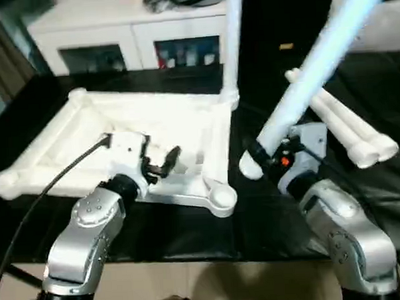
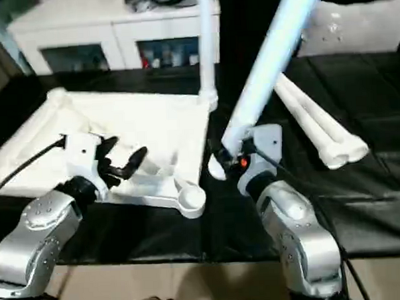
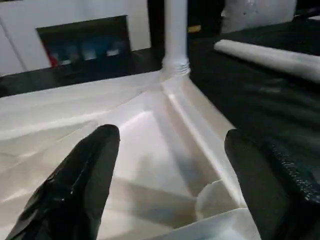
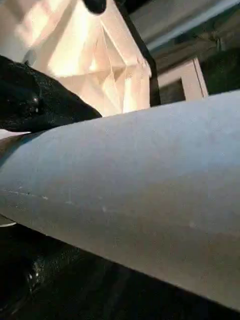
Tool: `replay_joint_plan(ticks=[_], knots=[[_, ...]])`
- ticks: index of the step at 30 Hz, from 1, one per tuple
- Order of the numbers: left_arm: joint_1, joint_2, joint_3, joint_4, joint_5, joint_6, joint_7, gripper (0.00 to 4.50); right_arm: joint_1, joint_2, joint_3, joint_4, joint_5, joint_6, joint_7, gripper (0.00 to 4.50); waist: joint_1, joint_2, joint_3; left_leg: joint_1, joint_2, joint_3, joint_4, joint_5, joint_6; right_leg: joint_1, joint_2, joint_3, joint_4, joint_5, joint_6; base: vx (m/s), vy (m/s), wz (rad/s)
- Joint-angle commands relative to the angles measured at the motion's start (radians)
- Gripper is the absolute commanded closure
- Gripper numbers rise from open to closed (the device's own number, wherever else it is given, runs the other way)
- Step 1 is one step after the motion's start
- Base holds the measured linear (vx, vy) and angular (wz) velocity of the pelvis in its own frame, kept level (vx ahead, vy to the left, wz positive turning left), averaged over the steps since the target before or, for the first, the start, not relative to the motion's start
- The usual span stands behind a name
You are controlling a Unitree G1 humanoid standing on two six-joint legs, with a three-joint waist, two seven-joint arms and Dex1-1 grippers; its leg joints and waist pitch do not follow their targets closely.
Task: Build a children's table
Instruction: Pick table leg
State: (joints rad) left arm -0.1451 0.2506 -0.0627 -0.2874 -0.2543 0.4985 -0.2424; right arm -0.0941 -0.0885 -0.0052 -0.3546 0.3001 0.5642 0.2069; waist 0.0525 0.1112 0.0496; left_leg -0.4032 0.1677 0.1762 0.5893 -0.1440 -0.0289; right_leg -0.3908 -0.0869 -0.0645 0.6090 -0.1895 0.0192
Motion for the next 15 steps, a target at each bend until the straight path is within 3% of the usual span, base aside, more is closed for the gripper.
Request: replay_joint_plan(ticks=[1,2,3,6,8,9,11,12,13,14,15], knots=[[0.015,-0.007,0.022,-0.011,0.014,0.012,0.037,0.73,0.007,0.013,-0.017,-0.043,0.004,0.010,-0.026,2.59,-0.007,-0.014,-0.051,0.028,0.037,-0.037,-0.077,-0.490,-0.055,0.008,-0.050,0.034,-0.115,-0.558,-0.029,0.000,0.000,0.00],[0.020,-0.014,0.030,-0.014,0.019,0.017,0.056,0.73,0.013,0.017,-0.018,-0.048,0.008,0.019,-0.030,2.59,-0.009,-0.011,-0.052,0.029,0.037,-0.038,-0.076,-0.488,-0.054,0.006,-0.050,0.035,-0.114,-0.559,-0.027,0.000,0.000,0.00],[0.027,-0.008,0.031,-0.016,0.023,0.013,0.061,0.73,0.015,0.017,-0.013,-0.049,0.011,0.029,-0.028,2.59,-0.014,-0.016,-0.051,0.025,0.036,-0.039,-0.077,-0.483,-0.052,0.009,-0.049,0.033,-0.114,-0.560,-0.023,0.000,0.000,0.00],[0.045,0.016,0.035,-0.022,0.018,0.010,0.043,0.73,0.011,0.015,0.007,-0.045,0.014,0.028,-0.010,2.59,-0.023,-0.010,-0.052,0.025,0.034,-0.041,-0.076,-0.489,-0.050,0.006,-0.048,0.032,-0.115,-0.563,-0.016,0.000,0.000,0.00],[0.057,0.071,0.024,-0.028,0.004,0.019,-0.034,0.73,-0.005,-0.009,0.046,-0.037,0.011,0.002,0.045,2.59,-0.024,-0.009,-0.053,0.023,0.034,-0.042,-0.076,-0.486,-0.046,0.007,-0.049,0.032,-0.115,-0.569,-0.012,0.000,0.000,0.00],[0.051,0.123,0.023,-0.023,-0.026,0.068,-0.112,0.73,-0.011,-0.016,0.063,-0.034,0.026,-0.009,0.078,2.59,-0.022,-0.020,-0.055,0.026,0.035,-0.039,-0.076,-0.478,-0.042,0.003,-0.049,0.035,-0.114,-0.564,-0.015,0.000,0.000,0.00],[0.033,0.173,0.008,0.007,-0.019,0.079,-0.171,0.73,-0.013,-0.013,0.061,-0.032,0.031,-0.006,0.076,2.59,-0.018,-0.017,-0.055,0.026,0.036,-0.039,-0.077,-0.461,-0.037,0.000,-0.049,0.038,-0.109,-0.550,-0.029,0.000,0.000,0.00],[0.025,0.193,-0.004,0.023,-0.008,0.066,-0.195,0.73,-0.014,-0.013,0.059,-0.030,0.035,-0.004,0.077,2.59,-0.016,-0.012,-0.054,0.031,0.039,-0.038,-0.079,-0.471,-0.045,-0.004,-0.046,0.039,-0.107,-0.533,-0.035,0.000,0.000,0.00],[0.012,0.219,-0.021,0.054,0.007,0.042,-0.233,0.73,-0.016,-0.018,0.063,-0.022,0.034,-0.006,0.087,2.59,-0.010,-0.033,-0.056,0.034,0.040,-0.036,-0.079,-0.468,-0.042,-0.003,-0.047,0.040,-0.110,-0.526,-0.037,0.000,0.000,0.00],[0.005,0.234,-0.033,0.074,0.017,0.025,-0.257,0.73,-0.015,-0.022,0.067,-0.016,0.033,-0.009,0.096,2.59,-0.003,-0.030,-0.057,0.037,0.040,-0.036,-0.079,-0.467,-0.043,-0.006,-0.048,0.043,-0.108,-0.526,-0.037,0.000,0.000,0.00],[-0.011,0.262,-0.052,0.100,0.012,-0.002,-0.322,0.73,-0.019,-0.029,0.074,-0.001,0.029,-0.013,0.110,2.59,-0.004,-0.023,-0.056,0.031,0.042,-0.038,-0.085,-0.468,-0.052,0.001,-0.050,0.043,-0.100,-0.500,-0.046,0.000,0.000,0.00]])
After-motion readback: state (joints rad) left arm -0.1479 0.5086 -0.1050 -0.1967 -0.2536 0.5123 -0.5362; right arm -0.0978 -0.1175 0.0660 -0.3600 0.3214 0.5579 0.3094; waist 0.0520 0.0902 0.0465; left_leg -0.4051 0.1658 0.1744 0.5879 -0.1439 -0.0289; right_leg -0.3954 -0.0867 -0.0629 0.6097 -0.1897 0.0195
